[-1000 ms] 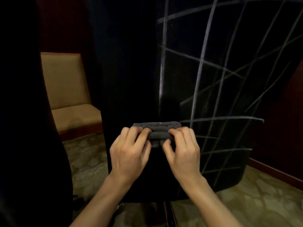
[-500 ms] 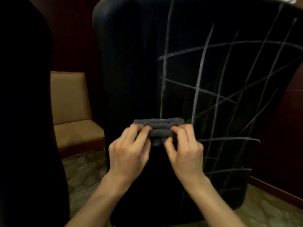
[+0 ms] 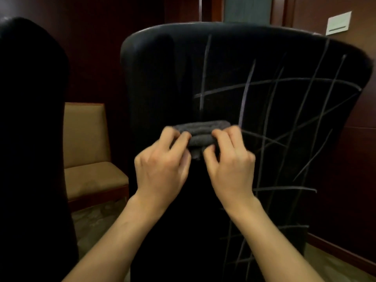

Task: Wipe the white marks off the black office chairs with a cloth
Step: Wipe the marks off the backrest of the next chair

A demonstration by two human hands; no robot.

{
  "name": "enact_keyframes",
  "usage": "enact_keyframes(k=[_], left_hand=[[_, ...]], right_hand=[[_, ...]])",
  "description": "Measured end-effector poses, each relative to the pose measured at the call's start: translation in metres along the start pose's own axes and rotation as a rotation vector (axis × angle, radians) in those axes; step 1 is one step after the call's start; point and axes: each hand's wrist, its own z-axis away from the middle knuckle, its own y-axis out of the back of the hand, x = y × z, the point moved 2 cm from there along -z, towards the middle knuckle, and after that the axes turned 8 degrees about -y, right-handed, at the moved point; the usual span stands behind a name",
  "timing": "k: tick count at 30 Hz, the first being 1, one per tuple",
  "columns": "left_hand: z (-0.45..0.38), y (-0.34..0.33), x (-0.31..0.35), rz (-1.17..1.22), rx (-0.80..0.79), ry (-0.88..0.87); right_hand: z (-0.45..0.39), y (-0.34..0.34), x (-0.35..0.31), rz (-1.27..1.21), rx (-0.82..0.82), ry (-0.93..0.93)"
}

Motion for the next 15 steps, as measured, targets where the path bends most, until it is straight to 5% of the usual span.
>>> enact_keyframes(k=[5, 15], left_hand=[[0.037, -0.003, -0.002, 0.052, -0.026, -0.069], [-0.076, 0.021, -0.019, 0.008, 0.135, -0.007]], right_hand=[[0.042, -0.001, 0.007, -0.029, -0.116, -0.025], [-0.08, 0.009, -0.026, 0.011, 0.105, 0.07]])
